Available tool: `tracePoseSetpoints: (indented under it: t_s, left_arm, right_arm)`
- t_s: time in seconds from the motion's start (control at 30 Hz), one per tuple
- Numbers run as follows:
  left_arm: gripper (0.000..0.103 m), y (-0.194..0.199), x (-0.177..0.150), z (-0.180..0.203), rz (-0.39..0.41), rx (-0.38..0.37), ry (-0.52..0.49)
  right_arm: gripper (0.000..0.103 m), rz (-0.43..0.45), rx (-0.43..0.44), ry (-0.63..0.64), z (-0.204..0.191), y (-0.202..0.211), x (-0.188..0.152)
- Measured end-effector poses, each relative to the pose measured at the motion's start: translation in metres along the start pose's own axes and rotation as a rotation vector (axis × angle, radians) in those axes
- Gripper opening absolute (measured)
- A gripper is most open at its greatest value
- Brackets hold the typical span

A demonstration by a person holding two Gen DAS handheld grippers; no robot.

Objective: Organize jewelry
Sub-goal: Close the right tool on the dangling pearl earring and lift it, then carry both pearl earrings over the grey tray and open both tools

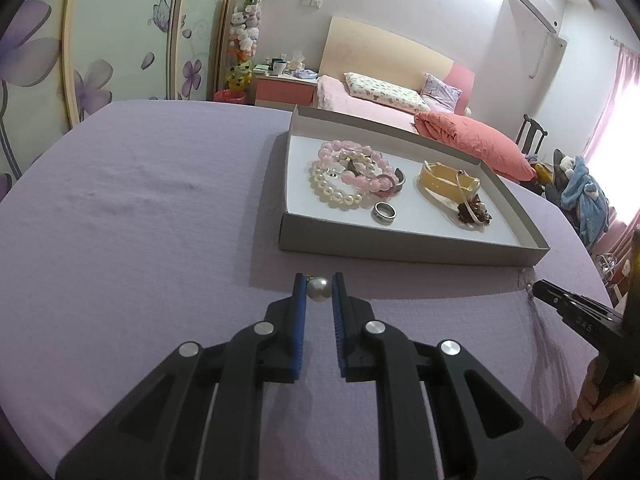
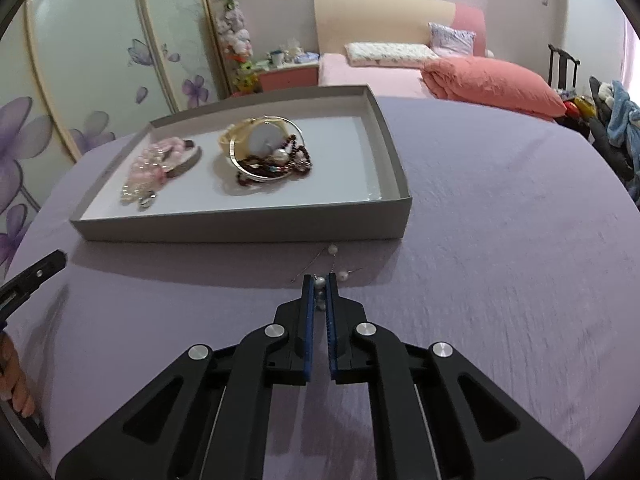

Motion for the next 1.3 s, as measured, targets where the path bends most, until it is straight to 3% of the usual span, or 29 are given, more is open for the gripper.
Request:
tracePoseSetpoints:
  t_s: [0.4, 0.93, 1.3]
  left_arm:
    - [0.014, 0.026, -0.015, 0.014, 0.016, -0.018, -0.039]
    - [0.014, 0.072, -0.027, 0.039, 0.073, -0.077, -0.075]
    - [0.014, 0.083, -0.026, 0.052, 0.094, -0.098, -0.096]
  right_arm:
    - [0.006, 0.123, 0.101, -0.046, -0.004, 0.056, -0.007]
    - [0.006, 0.235, 0.131, -0.054, -0.01, 0.103, -0.004]
    - [0.006, 0.289, 0.132, -0.051, -0.01, 0.12, 0.002]
Point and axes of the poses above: each gripper's, at about its wrist camera, not at the fingertips, and y roughly against the way its jaws point, z to its right, x to its top, the point moved 7 cm from there along -y, roughly the way its jaws point, and after that the axes turned 12 degrees about -x, right-handed, at the moved point
